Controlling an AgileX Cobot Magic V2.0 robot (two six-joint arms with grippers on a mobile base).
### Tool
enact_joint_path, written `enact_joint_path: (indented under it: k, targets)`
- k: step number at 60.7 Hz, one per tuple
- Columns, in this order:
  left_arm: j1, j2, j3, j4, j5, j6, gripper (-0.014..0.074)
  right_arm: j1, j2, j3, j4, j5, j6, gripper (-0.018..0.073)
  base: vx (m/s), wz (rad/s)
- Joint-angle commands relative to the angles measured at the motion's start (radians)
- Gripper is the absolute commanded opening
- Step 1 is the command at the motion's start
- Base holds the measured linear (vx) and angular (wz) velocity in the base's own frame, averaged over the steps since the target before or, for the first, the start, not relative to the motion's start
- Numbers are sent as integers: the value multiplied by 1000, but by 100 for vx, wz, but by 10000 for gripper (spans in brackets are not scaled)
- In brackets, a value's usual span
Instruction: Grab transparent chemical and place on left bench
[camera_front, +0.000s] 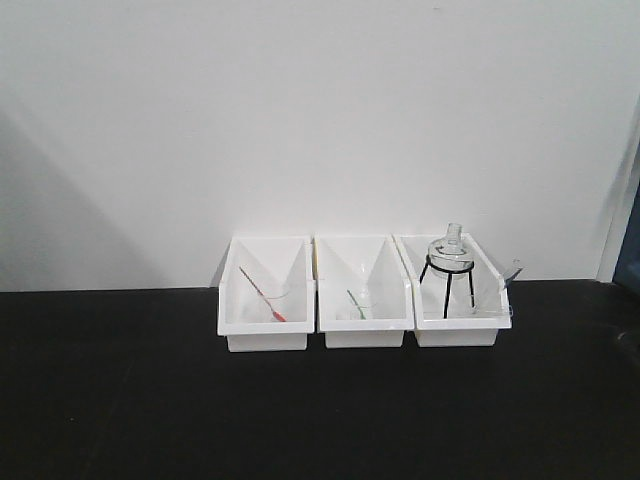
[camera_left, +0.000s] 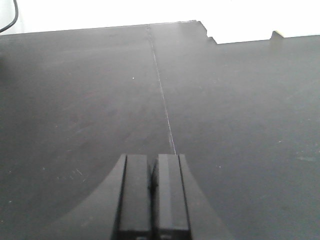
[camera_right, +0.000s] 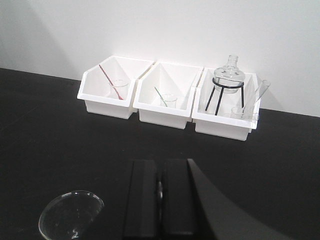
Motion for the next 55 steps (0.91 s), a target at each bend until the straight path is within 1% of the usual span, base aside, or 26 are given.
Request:
enact_joint_path:
  k: [1, 23, 28, 32, 33, 36, 42, 47, 53, 55]
  targets:
    - [-2, -19, 16, -1, -78, -8, -3, 0, 6, -31, -5, -79, -2, -3, 0, 0]
    - [-2, -19, 16, -1, -78, -8, -3, 0, 6, -31, 0, -85, -1, -3, 0, 0]
    - [-2, -19, 16, -1, -78, -8, -3, 0, 13, -31, 53, -133, 4, -3, 0, 0]
    - [-2, -19, 16, -1, -78, -8, -3, 0, 48, -31, 127, -217, 8, -3, 0, 0]
    - [-2, -19, 16, -1, -78, -8, -3, 0, 65, -31, 135, -226, 8, -3, 0, 0]
    - [-2, -19, 16, -1, -78, -8, -3, 0, 120, -31, 205, -309, 9, -3, 0, 0]
    - [-2, -19, 16, -1, -78, -8, -3, 4, 225, -44, 265, -389, 10, -3, 0, 0]
    - [-2, -19, 16, -1, -78, -8, -3, 34, 320, -78, 251, -406, 10, -3, 0, 0]
    - [-2, -19, 16, -1, -78, -8, -3, 108, 427, -135, 215, -428, 9, -3, 0, 0]
    - [-2, -19, 16, -1, -78, -8, -3, 143, 474, -159, 198, -433, 9, -3, 0, 0]
